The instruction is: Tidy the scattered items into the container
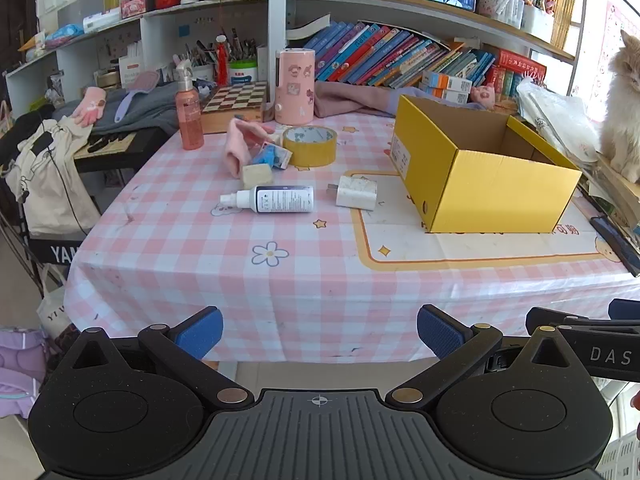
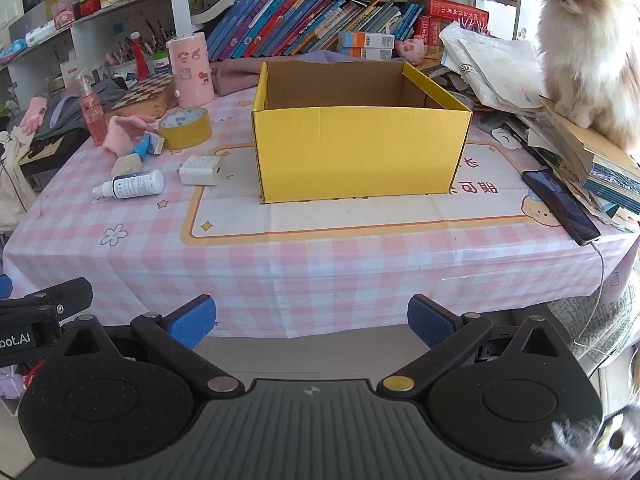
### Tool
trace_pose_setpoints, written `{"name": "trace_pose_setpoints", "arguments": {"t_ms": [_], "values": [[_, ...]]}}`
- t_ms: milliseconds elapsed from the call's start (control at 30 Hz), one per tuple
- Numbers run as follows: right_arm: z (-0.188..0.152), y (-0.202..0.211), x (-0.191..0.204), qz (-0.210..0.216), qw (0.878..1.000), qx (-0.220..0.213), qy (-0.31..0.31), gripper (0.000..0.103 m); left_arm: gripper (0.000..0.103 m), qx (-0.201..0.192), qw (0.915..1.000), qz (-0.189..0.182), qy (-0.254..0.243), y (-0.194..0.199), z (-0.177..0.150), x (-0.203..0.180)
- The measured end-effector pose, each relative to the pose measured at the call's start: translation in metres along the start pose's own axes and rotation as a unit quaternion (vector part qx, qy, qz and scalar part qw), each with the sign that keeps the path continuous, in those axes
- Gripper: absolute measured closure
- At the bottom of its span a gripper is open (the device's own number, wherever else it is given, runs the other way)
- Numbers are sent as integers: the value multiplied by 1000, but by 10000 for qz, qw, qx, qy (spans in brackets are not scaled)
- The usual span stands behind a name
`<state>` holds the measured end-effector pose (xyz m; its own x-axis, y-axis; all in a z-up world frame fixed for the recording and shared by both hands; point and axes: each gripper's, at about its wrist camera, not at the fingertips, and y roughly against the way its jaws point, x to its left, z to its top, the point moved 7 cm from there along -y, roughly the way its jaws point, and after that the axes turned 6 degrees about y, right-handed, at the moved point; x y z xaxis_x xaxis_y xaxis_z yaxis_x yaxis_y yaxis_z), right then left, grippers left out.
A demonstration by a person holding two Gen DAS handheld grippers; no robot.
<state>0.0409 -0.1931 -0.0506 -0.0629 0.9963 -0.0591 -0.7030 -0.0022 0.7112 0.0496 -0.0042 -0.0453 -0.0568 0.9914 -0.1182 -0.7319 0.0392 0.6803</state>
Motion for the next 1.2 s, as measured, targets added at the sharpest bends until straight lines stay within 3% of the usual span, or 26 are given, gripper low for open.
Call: {"name": "trace_pose_setpoints", "arguments": {"t_ms": [967,1200], "values": [[4,-4,7,174,9998,-12,-20,0,0,-36,9998,83,-174,-2,-1,3],[4,-4,6,112,9999,-28,-45,0,0,69,9998,-81,-151,-3,-2,2]]}}
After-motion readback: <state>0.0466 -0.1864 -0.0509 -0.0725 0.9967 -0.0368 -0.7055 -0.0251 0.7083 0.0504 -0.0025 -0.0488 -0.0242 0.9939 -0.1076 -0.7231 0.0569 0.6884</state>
